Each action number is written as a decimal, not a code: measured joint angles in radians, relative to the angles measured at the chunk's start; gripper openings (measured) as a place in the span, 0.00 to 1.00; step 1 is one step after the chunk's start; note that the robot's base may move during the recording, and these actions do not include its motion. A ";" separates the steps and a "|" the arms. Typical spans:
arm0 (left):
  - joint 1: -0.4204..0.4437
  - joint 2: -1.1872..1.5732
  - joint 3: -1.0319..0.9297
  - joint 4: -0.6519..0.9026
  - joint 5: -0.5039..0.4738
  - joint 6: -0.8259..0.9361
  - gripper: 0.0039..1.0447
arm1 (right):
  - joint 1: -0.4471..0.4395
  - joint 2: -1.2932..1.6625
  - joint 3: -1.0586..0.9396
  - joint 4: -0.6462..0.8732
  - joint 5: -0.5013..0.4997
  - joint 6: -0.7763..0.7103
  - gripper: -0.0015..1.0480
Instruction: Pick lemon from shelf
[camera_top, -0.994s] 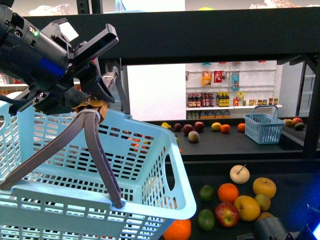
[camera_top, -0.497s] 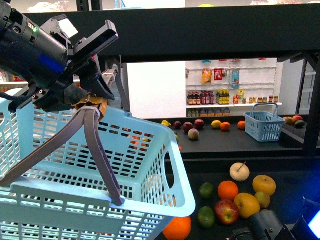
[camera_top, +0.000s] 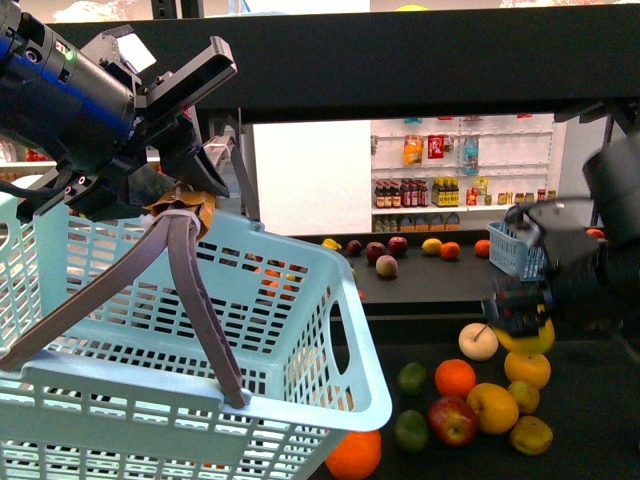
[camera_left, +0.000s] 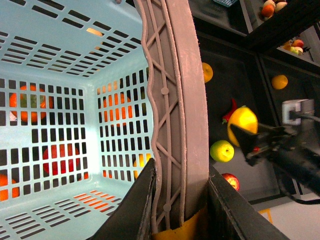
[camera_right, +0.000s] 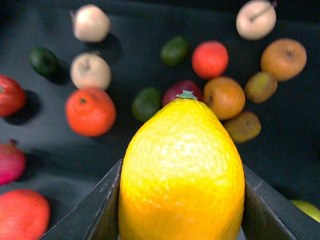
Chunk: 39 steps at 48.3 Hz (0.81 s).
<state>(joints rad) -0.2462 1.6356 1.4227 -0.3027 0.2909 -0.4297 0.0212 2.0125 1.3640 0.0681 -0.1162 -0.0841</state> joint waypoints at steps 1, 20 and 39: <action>0.000 0.000 0.000 0.000 0.000 0.000 0.21 | 0.005 -0.027 0.003 -0.015 -0.011 0.006 0.53; 0.000 0.000 0.000 0.000 0.000 0.000 0.21 | 0.191 -0.205 0.161 -0.216 -0.142 0.139 0.53; 0.000 0.000 0.000 0.000 0.000 0.000 0.21 | 0.314 -0.119 0.256 -0.269 -0.138 0.206 0.53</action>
<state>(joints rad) -0.2462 1.6356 1.4227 -0.3027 0.2909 -0.4297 0.3355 1.8938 1.6196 -0.2008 -0.2546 0.1219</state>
